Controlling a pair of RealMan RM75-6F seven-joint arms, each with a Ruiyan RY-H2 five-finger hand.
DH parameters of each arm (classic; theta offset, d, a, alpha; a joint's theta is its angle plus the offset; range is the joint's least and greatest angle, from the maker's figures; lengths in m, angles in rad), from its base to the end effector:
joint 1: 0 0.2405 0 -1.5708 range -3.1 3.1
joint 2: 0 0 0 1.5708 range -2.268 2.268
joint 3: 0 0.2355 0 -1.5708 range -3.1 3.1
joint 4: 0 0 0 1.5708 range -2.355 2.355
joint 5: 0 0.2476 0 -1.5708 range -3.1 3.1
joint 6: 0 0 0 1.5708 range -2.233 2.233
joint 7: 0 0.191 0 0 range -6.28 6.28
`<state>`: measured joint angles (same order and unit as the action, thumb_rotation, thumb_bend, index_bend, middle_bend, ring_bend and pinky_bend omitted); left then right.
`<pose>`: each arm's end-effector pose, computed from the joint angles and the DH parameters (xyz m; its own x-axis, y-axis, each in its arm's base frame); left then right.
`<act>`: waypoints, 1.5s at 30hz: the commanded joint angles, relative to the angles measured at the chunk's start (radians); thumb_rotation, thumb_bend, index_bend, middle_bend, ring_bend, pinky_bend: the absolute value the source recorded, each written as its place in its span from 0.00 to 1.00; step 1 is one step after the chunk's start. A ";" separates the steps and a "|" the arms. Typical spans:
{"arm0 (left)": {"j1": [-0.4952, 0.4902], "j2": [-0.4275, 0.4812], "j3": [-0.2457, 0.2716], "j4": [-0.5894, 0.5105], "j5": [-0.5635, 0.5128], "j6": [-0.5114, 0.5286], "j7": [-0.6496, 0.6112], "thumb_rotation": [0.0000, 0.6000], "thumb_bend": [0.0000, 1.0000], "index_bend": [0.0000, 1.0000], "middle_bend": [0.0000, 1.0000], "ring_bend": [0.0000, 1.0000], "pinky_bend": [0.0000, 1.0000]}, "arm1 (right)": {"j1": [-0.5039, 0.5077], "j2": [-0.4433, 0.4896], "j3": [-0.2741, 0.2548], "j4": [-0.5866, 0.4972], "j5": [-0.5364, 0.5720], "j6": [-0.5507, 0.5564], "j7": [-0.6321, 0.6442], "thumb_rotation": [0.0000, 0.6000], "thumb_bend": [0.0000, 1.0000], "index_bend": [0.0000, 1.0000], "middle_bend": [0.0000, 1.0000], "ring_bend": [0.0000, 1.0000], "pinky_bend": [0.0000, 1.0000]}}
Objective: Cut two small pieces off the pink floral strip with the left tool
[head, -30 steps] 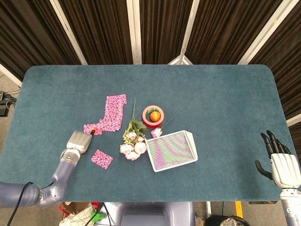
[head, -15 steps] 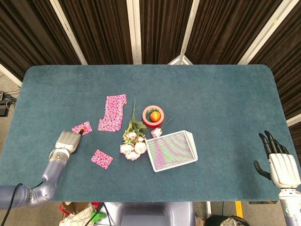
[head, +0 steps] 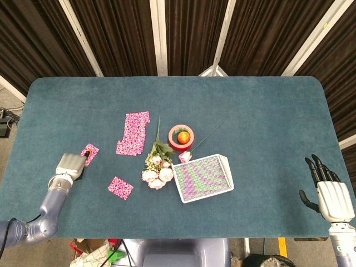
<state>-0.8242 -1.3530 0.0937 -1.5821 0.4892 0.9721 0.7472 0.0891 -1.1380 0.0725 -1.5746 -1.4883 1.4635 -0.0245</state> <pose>-0.2693 0.3506 -0.0330 0.6647 0.5292 0.5273 0.6733 -0.1185 -0.7298 -0.3136 -0.2370 0.1151 0.4314 0.0020 0.9022 -0.9022 0.0008 0.4314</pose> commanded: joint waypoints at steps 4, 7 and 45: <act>0.042 0.059 -0.038 -0.090 0.227 0.008 -0.145 1.00 0.82 0.00 0.74 0.67 0.66 | 0.001 -0.002 0.002 0.004 0.005 -0.003 -0.004 1.00 0.37 0.00 0.05 0.16 0.26; 0.063 0.093 -0.037 -0.154 0.337 0.027 -0.192 1.00 0.74 0.00 0.64 0.60 0.63 | 0.001 -0.003 0.001 0.004 0.006 -0.003 -0.006 1.00 0.37 0.00 0.05 0.16 0.26; 0.580 0.155 0.026 0.004 0.904 0.569 -0.630 1.00 0.43 0.00 0.00 0.00 0.11 | -0.010 -0.027 0.013 0.016 0.001 0.041 -0.046 1.00 0.37 0.00 0.05 0.15 0.26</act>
<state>-0.2478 -1.1975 0.1221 -1.5780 1.3902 1.5397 0.1154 0.0790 -1.1652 0.0858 -1.5585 -1.4872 1.5046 -0.0703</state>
